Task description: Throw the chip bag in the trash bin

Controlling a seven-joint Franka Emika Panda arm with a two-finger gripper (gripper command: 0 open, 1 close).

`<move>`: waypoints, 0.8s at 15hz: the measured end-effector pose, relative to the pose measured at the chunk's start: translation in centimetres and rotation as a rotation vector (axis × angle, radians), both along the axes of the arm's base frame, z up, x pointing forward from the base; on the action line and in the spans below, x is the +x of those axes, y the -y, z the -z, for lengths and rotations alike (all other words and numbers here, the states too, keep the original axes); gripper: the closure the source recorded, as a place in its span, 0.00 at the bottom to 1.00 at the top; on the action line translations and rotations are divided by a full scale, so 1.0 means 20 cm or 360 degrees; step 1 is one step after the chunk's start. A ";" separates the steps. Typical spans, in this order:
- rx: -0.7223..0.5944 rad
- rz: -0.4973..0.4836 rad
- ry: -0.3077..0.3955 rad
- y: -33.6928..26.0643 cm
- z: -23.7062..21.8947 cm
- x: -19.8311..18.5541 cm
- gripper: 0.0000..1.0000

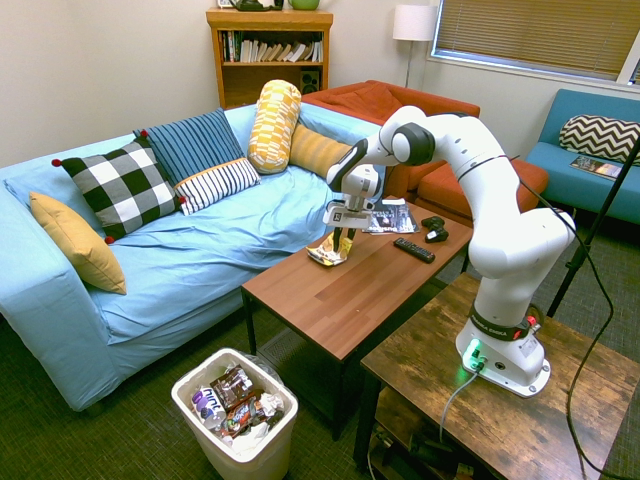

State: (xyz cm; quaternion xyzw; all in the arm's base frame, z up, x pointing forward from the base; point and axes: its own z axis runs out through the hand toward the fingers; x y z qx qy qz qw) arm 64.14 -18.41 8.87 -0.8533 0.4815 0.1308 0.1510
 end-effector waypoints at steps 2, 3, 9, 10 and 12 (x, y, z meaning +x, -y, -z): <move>0.0004 0.0008 0.0005 0.00 0.00 0.00 1.00; 0.0002 0.0013 0.0011 0.00 0.00 0.00 1.00; 0.0041 0.0014 0.0073 -0.06 -0.05 0.03 1.00; 0.0047 0.0002 0.0108 -0.10 -0.10 0.02 1.00; 0.0072 -0.0031 0.0187 -0.24 -0.26 0.01 1.00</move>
